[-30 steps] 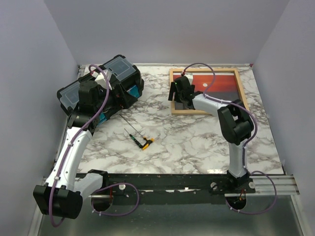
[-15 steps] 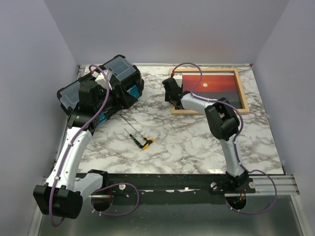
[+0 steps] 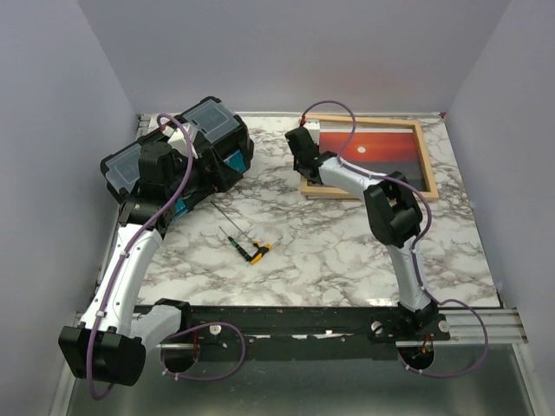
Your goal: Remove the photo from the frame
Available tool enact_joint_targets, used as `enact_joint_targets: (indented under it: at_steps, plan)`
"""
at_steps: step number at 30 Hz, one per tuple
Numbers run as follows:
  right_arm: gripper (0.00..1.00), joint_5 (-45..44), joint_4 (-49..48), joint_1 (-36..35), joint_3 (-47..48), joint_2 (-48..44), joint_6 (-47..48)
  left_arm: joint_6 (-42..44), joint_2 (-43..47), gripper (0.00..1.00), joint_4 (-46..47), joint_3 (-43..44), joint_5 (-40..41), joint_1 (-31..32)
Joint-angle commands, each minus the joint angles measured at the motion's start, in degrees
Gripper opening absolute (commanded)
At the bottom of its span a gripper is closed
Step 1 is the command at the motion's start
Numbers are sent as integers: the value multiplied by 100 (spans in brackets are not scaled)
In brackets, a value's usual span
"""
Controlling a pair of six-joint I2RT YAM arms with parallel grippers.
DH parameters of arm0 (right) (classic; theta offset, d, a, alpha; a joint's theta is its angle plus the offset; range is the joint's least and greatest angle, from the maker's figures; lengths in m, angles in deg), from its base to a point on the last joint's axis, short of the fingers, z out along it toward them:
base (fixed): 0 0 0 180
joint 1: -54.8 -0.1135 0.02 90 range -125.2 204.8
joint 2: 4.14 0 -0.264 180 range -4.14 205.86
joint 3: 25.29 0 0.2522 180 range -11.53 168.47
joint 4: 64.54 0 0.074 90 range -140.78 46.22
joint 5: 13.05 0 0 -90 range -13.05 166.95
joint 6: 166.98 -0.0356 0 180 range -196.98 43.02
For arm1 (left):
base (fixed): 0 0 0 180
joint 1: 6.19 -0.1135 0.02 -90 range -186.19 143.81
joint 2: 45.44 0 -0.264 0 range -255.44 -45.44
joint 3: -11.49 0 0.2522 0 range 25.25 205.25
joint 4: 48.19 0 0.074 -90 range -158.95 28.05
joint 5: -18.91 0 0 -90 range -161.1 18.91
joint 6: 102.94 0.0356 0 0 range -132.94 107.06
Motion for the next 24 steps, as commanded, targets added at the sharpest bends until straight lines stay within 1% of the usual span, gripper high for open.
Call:
enact_joint_targets:
  at_steps: [1,3,5,8,13,16,21,24]
  plan:
    - [1,-154,582,-7,522,-732,297,65,3,78,177,-47,-153,-31]
    - [1,-159,971,-6,597,-1080,329,65,5,78,169,-38,-150,-27]
    - [1,-188,1149,-2,376,-1554,350,65,5,78,170,-42,-167,-32]
    - [1,-258,1307,20,-261,-2383,348,40,13,78,199,-46,-224,-32]
    - [1,-206,1705,38,-1596,-3977,5,-13,5,78,258,-73,-328,-32]
    - [1,-164,2047,38,-2280,-4858,-228,-77,-50,78,347,-107,-523,-23]
    - [1,141,2904,29,-3006,-6255,-787,-198,-218,78,428,-134,-773,18]
    - [1,639,3461,29,-3232,-6921,-1101,-221,-229,78,460,-152,-787,43]
